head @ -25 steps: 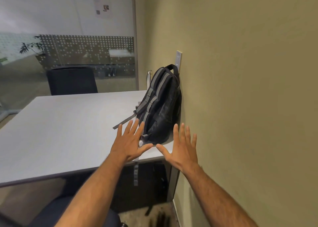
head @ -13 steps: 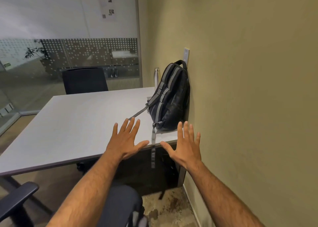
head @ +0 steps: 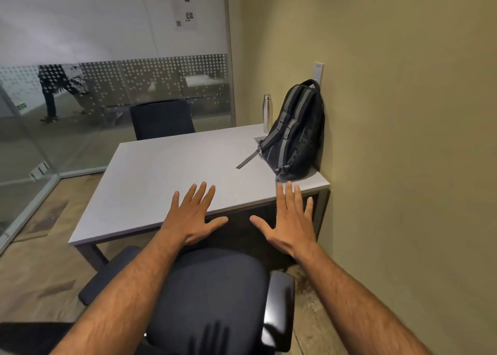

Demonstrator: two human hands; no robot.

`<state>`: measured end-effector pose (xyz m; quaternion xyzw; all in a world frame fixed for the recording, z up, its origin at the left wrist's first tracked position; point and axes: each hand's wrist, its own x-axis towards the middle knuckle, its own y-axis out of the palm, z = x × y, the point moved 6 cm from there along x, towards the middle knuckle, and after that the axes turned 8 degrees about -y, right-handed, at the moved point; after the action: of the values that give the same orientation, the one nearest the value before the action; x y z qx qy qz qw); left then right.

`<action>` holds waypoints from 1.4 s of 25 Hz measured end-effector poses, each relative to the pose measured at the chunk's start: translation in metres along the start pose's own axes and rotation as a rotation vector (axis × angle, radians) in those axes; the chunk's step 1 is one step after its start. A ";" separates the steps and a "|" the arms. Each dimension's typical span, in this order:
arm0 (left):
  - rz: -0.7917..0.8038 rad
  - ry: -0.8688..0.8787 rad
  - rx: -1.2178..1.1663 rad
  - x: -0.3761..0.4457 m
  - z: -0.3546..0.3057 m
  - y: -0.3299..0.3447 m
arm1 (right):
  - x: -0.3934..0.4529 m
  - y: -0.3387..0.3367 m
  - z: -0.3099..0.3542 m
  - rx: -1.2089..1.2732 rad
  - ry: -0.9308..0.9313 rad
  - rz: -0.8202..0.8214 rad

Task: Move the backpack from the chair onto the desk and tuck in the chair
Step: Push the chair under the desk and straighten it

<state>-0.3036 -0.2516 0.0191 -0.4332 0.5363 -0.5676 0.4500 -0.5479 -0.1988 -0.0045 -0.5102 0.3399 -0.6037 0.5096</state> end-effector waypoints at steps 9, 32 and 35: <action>0.046 -0.150 -0.027 -0.117 0.119 0.024 | -0.066 0.018 0.136 0.231 -0.111 0.136; 0.246 0.147 -0.243 -0.219 0.224 0.067 | -0.200 0.079 0.344 0.166 -0.057 0.671; 0.248 0.181 -0.252 -0.227 0.217 0.060 | -0.212 0.078 0.335 0.051 -0.033 0.705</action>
<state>-0.0397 -0.0786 -0.0318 -0.3639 0.6906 -0.4728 0.4087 -0.2127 0.0225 -0.0512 -0.3585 0.4717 -0.3907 0.7046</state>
